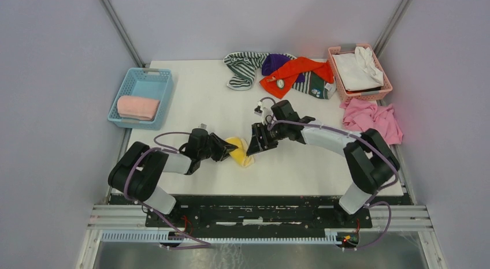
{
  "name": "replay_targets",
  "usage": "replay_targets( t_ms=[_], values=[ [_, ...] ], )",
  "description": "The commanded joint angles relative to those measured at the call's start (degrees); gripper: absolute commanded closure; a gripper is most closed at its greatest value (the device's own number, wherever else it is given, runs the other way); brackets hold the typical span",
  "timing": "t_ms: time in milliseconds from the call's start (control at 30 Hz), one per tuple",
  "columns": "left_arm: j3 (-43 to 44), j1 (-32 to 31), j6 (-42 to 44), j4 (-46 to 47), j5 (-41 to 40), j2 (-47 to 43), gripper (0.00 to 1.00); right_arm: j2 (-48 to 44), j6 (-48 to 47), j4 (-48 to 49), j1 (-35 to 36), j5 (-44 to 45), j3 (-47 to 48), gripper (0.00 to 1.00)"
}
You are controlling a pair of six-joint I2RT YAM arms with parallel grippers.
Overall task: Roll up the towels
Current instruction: Pick up the towel at the center of the board.
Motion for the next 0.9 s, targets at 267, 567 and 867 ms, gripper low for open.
replay_targets(
  t_ms=[267,567,867],
  values=[
    [7.8,7.4,4.6,-13.4,-2.2,-5.2,0.95,-17.7,-10.5,-13.2,-0.7,23.8,-2.7,0.16],
    [10.9,7.1,10.5,-28.1,-9.1,-6.0,0.97,-14.1,-11.6,-2.5,6.8,28.8,-1.7,0.09],
    [13.6,8.2,12.3,-32.2,-8.9,-8.8,0.97,-8.8,-10.2,-0.4,10.0,31.4,1.9,0.12]
  ],
)
